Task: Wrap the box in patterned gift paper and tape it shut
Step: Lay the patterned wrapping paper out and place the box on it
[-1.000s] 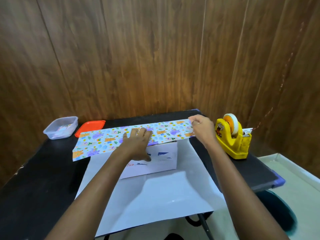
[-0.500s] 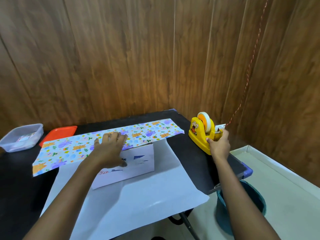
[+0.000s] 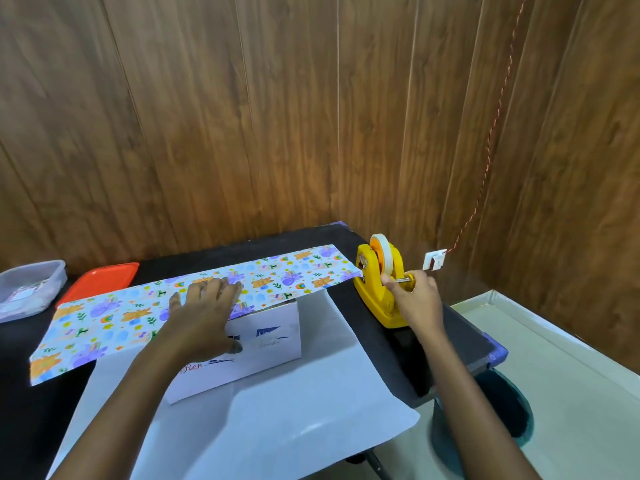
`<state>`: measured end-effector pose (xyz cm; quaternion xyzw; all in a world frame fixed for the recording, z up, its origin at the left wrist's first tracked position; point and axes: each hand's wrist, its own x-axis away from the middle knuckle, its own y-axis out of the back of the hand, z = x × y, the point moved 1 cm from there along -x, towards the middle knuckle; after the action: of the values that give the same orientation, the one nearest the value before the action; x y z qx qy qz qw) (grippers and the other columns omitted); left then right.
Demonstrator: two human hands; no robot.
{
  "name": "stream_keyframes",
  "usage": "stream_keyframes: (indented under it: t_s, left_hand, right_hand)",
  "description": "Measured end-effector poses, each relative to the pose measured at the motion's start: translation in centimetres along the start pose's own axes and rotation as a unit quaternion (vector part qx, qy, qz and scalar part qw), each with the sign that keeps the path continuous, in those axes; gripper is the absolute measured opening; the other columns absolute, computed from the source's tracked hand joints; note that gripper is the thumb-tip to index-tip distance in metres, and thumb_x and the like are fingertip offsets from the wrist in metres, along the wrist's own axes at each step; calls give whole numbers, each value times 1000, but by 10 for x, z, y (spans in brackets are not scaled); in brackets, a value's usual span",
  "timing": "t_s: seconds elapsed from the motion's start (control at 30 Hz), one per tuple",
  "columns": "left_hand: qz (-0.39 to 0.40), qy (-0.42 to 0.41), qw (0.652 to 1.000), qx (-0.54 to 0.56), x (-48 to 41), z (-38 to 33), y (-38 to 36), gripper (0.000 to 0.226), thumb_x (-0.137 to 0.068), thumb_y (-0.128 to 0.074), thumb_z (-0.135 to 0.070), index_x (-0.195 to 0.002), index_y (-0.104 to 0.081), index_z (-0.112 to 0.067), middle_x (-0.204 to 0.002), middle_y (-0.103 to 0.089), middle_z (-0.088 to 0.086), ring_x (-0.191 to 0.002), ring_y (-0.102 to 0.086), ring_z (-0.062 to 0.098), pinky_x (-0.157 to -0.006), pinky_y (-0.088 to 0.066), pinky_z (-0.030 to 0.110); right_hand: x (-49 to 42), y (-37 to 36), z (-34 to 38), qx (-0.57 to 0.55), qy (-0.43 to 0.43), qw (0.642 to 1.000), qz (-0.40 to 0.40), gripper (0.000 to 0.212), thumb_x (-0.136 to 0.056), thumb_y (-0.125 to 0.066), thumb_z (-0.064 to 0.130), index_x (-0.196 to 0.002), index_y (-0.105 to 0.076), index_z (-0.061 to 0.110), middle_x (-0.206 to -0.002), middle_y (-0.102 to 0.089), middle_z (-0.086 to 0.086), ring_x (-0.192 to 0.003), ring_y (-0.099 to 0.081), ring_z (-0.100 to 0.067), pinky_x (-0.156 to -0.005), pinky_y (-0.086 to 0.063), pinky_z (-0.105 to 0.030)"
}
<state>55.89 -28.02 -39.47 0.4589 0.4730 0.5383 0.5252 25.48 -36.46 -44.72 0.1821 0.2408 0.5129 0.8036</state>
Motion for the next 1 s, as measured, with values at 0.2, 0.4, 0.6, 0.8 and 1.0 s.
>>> stream_keyframes:
  t_s: [0.2,0.4,0.6,0.8,1.0]
  left_hand:
    - [6,-1,1000,1,0,-2,2,100,-78,-65,-55,-149,-2,-24,-154,-7,-2,-141,-8,23,-114,-18,49]
    - [3,1,1000,-3,0,-2,2,100,-78,-64,-55,-149,-1,-24,-154,-7,-1,-141,-9,23,-114,-18,48]
    - [5,3,1000,2,1,-2,2,100,-78,-64,-55,-149,0,-24,-154,-6,-2,-141,-7,23,-115,-16,48]
    - [-2,-3,1000,5,2,-3,2,100,-78,-64,-55,-149,0,-25,-155,-5,-4,-142,-7,22,-115,-16,48]
    - [-1,-15,999,47,0,4,1,99,-78,-66,-53,-150,-4,-27,-155,-6,-4,-141,-8,22,-115,-16,47]
  right_hand:
    - [-30,17,20,-127,-109,981,102,29,-91,-61,27,-99,-65,-1,-98,-60,-10,-88,-52,-19,-73,-39,-31]
    - [-30,26,31,-201,-156,965,66,36,-84,-68,11,-116,-58,-2,-125,-54,-14,-118,-49,-28,-84,-36,-32]
    - [-20,24,14,-213,-178,959,52,17,-84,-67,12,-92,-64,-2,-105,-63,-13,-89,-56,-21,-88,-46,-38]
    - [2,12,-3,-282,-163,945,29,28,-92,-59,23,-68,-58,9,-68,-58,-4,-60,-50,-11,-55,-36,-23]
    - [17,-1,-2,-377,-183,908,18,29,-94,-56,27,-70,-57,9,-65,-60,-6,-59,-56,-14,-54,-44,-24]
